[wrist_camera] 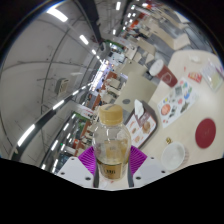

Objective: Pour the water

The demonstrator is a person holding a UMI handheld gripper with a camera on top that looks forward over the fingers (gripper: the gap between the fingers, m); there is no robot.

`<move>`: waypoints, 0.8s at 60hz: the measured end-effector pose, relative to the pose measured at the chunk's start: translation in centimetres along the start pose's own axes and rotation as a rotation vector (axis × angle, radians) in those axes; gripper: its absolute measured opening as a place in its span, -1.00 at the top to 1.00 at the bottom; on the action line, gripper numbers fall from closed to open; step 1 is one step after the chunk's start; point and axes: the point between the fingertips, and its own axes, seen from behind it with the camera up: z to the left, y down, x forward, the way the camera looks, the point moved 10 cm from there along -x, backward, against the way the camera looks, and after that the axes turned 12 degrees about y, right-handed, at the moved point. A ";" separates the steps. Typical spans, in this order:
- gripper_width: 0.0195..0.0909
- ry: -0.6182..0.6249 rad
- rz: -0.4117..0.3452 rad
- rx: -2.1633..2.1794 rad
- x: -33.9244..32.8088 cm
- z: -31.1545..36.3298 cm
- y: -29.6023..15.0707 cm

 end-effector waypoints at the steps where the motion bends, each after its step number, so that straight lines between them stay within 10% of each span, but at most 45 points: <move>1: 0.47 0.016 -0.026 -0.056 -0.1 0.1 -0.7; 17: 0.47 0.339 -0.290 -0.764 -2.6 -6.3 -7.0; 48: 0.43 0.509 -0.229 -0.941 -1.3 -18.7 -5.2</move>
